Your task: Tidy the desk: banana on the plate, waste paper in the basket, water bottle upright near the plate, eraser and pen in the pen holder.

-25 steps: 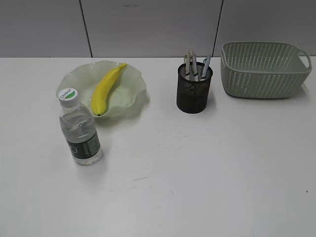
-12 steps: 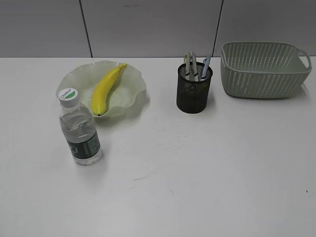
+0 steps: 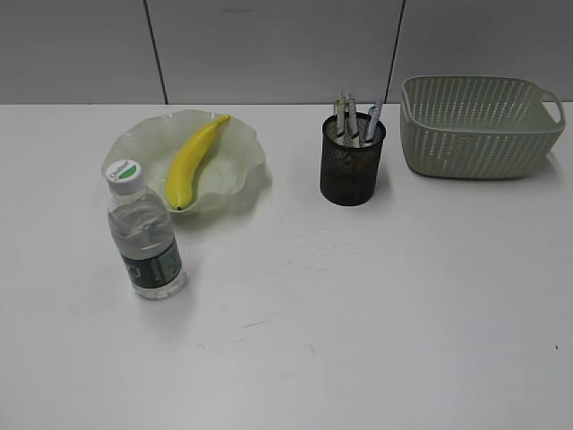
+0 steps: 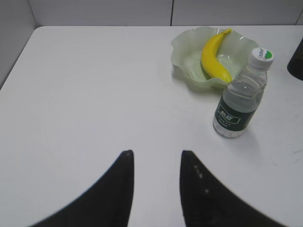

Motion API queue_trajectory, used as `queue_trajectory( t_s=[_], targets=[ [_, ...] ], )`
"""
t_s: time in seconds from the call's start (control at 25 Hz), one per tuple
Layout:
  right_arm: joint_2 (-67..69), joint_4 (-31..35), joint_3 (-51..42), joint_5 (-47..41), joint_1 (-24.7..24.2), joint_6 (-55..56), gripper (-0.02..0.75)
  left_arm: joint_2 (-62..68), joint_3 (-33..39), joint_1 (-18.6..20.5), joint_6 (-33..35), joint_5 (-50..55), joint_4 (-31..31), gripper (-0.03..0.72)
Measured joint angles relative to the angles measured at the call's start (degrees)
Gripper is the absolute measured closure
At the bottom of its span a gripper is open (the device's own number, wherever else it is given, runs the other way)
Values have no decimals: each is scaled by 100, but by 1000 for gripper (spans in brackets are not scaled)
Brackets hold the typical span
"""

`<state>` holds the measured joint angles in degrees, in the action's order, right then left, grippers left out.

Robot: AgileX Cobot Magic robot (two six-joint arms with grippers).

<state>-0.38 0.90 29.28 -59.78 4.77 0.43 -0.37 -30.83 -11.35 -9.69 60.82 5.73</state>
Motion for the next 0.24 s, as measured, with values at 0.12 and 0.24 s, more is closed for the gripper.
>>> queue_trajectory(
  t_s=[0.12, 0.24],
  targets=[
    [0, 0, 0, 0, 0, 0, 496, 0, 0, 0, 0, 0, 0, 441],
    [0, 0, 0, 0, 0, 0, 496, 0, 0, 0, 0, 0, 0, 441]
  ],
)
